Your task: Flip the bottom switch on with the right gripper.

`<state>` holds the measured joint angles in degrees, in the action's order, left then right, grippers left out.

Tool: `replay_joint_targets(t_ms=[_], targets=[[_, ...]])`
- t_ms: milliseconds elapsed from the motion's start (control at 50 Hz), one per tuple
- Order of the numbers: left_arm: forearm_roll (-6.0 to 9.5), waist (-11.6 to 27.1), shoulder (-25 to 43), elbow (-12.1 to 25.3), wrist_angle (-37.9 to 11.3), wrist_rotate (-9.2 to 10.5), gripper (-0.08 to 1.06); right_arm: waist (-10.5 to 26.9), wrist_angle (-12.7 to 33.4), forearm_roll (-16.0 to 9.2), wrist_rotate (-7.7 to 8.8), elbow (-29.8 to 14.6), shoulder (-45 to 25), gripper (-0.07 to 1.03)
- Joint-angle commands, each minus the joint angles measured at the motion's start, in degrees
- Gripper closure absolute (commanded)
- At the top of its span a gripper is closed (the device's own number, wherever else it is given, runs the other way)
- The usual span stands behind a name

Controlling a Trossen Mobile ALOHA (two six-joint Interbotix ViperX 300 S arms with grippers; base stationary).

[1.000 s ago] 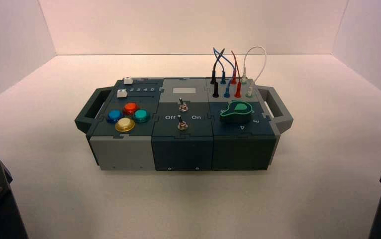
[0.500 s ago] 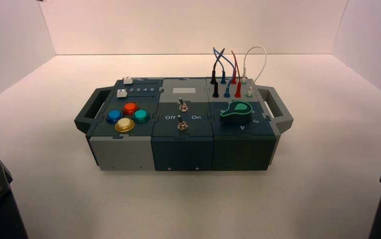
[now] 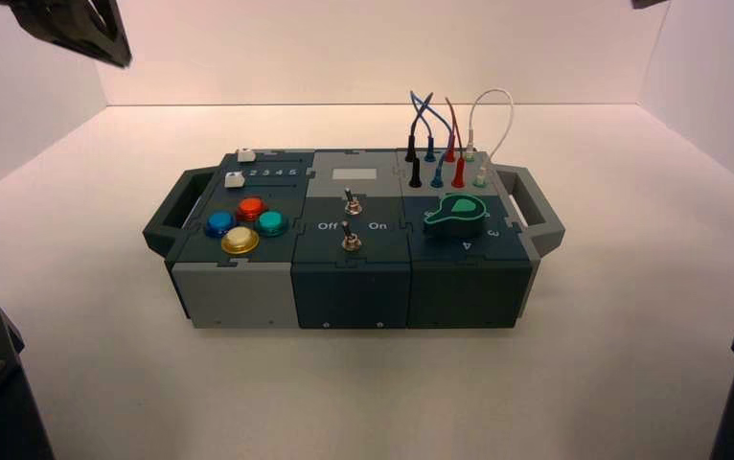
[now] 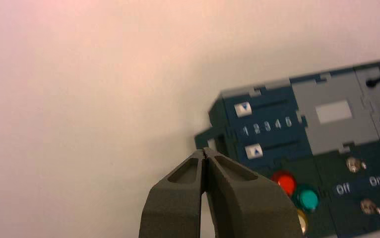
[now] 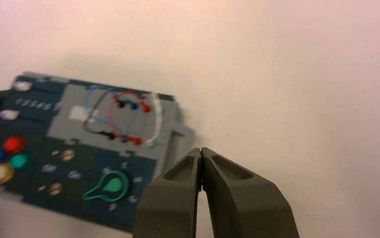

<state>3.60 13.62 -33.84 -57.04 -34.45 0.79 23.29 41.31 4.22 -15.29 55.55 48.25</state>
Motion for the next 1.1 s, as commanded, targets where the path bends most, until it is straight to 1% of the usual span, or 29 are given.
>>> replay_joint_targets(t_ms=[20,80,160,260,340,420,560,700,720,760,920,980,1100], targets=[[1.14,0.26,0.62,1.76,-0.79,0.44,1.01,2.02,-0.09,-2.02,0.09,-2.29,-0.26,0.98],[1.93,0.62,0.88,1.76,-1.05,0.53,1.01,3.08,-0.09,-3.08,0.00,-2.46,-0.44,0.99],[2.64,0.97,0.88,1.49,-1.05,0.53,1.01,3.96,-0.09,-3.78,0.09,-2.55,-0.62,0.98],[4.75,1.41,1.76,0.97,-1.14,0.53,1.01,5.27,-0.09,-4.75,0.00,-2.55,-1.14,0.98],[5.89,1.41,3.08,1.14,-1.49,0.53,1.01,5.54,-0.09,-5.27,0.00,-2.55,-1.85,0.98],[6.59,1.41,4.75,1.49,-2.46,0.53,1.01,6.06,0.00,-5.63,0.00,-2.55,-2.55,0.99],[6.86,1.41,8.26,2.11,-4.39,0.62,1.01,9.49,0.18,-6.24,0.09,-2.99,-5.10,0.98],[6.86,1.85,12.13,2.99,-5.54,0.44,1.01,12.83,0.62,-7.29,0.00,-4.39,-9.76,0.98],[6.86,1.85,12.13,2.99,-5.54,0.44,1.01,12.83,0.62,-7.29,0.00,-4.39,-9.76,0.98],[6.86,2.29,13.97,3.43,-5.89,0.35,1.01,14.41,0.53,-7.29,0.00,-5.10,-11.95,0.98],[6.86,4.04,17.23,4.48,-5.89,0.35,1.01,16.52,0.18,-7.56,-0.26,-6.86,-15.38,0.98],[6.86,4.92,18.72,4.83,-5.71,0.35,1.01,18.02,0.09,-7.82,-0.26,-8.00,-16.70,0.98],[6.86,5.27,20.92,5.36,-5.62,0.35,1.01,20.04,0.35,-8.44,-0.26,-9.84,-19.07,0.98]])
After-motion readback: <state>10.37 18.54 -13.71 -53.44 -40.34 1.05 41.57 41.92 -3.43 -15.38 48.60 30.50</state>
